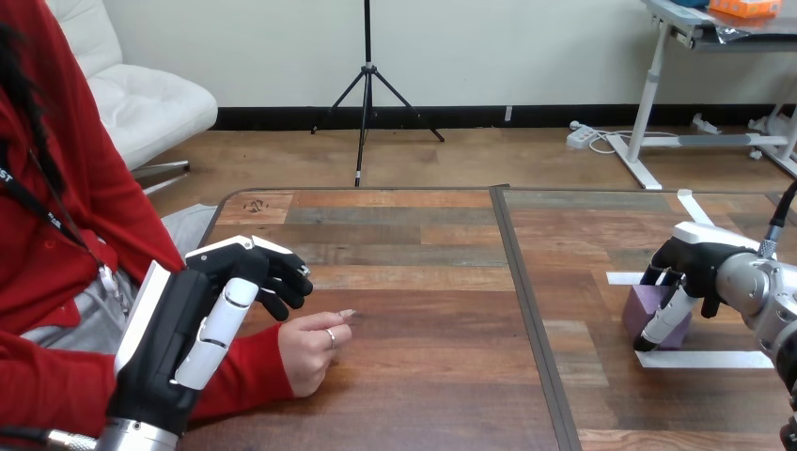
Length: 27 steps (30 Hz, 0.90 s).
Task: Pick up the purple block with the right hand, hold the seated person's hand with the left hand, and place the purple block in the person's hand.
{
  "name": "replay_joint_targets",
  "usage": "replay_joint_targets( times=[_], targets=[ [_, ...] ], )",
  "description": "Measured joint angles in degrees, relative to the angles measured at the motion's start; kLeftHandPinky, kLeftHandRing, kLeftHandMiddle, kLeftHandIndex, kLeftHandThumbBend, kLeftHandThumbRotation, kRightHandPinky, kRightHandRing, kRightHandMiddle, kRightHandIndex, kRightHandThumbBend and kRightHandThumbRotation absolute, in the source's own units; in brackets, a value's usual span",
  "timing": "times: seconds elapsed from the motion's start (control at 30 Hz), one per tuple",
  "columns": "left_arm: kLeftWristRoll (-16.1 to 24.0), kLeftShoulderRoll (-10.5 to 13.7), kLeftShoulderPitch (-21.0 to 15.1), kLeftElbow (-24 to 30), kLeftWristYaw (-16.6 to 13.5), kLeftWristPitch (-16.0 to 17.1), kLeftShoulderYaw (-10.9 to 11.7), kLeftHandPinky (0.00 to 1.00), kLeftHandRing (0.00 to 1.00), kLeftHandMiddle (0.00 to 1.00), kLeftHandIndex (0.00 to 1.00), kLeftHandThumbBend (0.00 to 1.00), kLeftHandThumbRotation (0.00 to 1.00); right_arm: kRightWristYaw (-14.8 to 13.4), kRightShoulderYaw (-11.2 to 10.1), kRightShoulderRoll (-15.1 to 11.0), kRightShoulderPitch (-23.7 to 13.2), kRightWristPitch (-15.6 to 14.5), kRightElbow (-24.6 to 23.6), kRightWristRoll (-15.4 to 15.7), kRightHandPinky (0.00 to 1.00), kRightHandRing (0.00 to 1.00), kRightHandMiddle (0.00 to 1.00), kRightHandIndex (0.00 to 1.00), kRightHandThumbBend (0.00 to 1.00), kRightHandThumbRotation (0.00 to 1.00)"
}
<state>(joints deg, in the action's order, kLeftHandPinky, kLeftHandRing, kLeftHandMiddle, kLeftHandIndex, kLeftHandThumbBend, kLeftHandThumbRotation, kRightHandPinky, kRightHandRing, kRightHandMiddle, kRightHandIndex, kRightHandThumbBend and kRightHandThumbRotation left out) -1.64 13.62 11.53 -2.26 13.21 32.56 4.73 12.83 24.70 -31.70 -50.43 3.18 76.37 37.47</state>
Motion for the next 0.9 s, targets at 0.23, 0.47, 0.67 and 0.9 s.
replay_joint_targets(
  times=[0.23,0.47,0.67,0.9],
  targets=[
    [-0.03,-0.02,0.0,0.0,0.0,-0.02,0.35,0.4,0.49,0.52,0.49,0.61,1.0,0.11,0.18,0.0,0.0,0.0,0.0,0.33,0.54,0.66,0.7,0.67,0.88,0.0],
    [-0.09,-0.04,0.0,0.01,-0.01,-0.16,0.71,0.4,0.49,0.52,0.49,0.63,1.0,0.11,0.21,0.0,0.0,0.0,0.0,0.67,0.52,0.64,0.68,0.67,0.87,0.0],
    [-0.12,-0.06,0.0,0.01,-0.01,-0.22,0.72,0.4,0.49,0.52,0.49,0.62,1.0,0.11,0.2,0.0,0.0,0.01,0.0,0.7,0.52,0.63,0.68,0.66,0.86,0.0],
    [-0.1,-0.07,0.0,0.01,-0.02,-0.22,0.72,0.4,0.49,0.52,0.49,0.63,1.0,0.06,0.2,0.0,0.0,0.12,0.0,0.73,0.51,0.6,0.65,0.65,0.83,0.0]
  ],
)
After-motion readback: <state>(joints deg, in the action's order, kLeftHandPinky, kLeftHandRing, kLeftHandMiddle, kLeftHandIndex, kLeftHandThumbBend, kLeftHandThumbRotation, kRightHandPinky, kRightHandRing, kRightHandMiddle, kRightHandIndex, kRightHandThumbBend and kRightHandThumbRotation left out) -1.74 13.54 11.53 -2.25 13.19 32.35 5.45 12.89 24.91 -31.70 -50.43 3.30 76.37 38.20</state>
